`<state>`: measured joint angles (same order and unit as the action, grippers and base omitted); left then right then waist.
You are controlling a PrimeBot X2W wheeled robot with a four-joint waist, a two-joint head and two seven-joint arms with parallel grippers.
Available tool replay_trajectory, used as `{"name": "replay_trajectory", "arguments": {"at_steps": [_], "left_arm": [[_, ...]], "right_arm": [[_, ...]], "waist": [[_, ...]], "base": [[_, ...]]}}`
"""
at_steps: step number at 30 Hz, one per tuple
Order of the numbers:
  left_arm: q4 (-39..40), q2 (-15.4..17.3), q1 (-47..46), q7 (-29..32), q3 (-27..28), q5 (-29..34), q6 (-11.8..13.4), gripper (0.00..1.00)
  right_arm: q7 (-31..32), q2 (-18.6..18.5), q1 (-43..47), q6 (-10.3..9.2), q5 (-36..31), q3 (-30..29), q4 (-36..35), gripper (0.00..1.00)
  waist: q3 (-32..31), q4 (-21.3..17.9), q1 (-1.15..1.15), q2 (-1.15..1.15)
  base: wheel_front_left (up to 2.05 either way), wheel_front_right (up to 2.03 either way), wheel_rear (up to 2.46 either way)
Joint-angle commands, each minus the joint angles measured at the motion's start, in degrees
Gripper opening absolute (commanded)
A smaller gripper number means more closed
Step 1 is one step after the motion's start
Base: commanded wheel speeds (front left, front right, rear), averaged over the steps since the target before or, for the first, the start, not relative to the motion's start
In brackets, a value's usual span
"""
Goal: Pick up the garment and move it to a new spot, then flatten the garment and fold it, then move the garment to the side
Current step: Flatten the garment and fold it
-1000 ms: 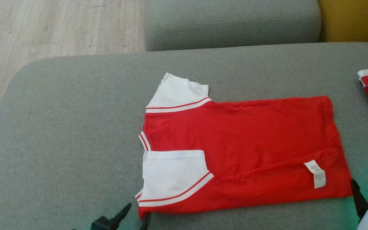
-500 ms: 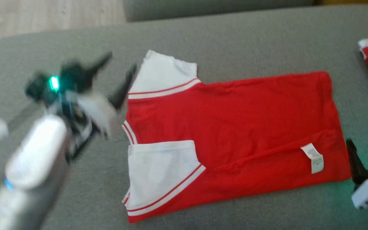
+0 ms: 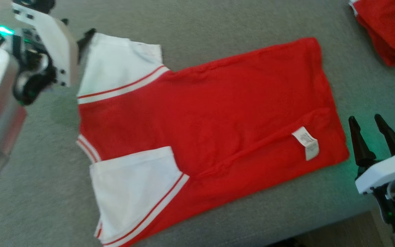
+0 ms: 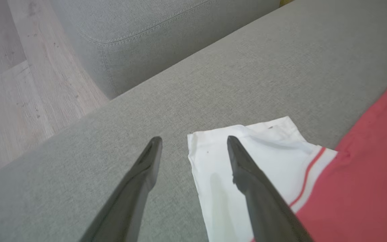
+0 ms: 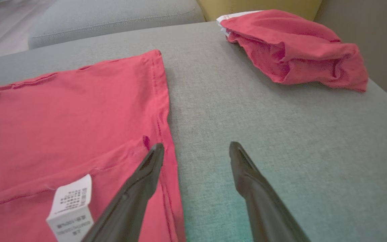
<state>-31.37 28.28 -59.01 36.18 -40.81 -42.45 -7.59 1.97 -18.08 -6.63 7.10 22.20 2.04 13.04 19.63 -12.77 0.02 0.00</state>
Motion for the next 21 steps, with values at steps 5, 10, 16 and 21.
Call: {"name": "replay_trajectory", "arguments": {"at_steps": [5, 10, 16, 21], "left_arm": [[-5.11, 4.67, -5.29, 1.11, 0.42, -0.62, 0.11, 1.0], [-8.47, 6.44, -4.94, 1.59, -0.73, -1.7, 0.11, 1.0], [-9.74, 7.7, -4.64, -0.06, -2.34, -2.18, 0.1, 1.0], [-8.98, 8.04, -4.15, 0.83, -4.3, -4.88, 0.1, 0.0]], "right_arm": [[-2.31, -0.77, -2.04, 0.39, 0.82, 1.69, 0.68, 1.0], [-3.63, -0.27, -2.66, 0.39, 1.21, 2.08, 2.5, 1.0], [-4.63, -0.31, -3.13, 0.39, 1.56, 2.8, 4.3, 1.0], [-4.98, -0.66, -3.83, 0.39, 1.64, 3.2, 5.36, 1.0]], "waist": [[5.27, -6.42, -0.02, 0.0], [6.64, -8.6, -0.02, 0.0], [6.75, -9.66, -0.02, 0.0], [6.25, -9.93, -0.02, 0.0]], "base": [[0.0, 0.0, 0.0], [0.0, 0.0, 0.0], [0.0, 0.0, 0.0], [0.0, 0.0, 0.0]]}}
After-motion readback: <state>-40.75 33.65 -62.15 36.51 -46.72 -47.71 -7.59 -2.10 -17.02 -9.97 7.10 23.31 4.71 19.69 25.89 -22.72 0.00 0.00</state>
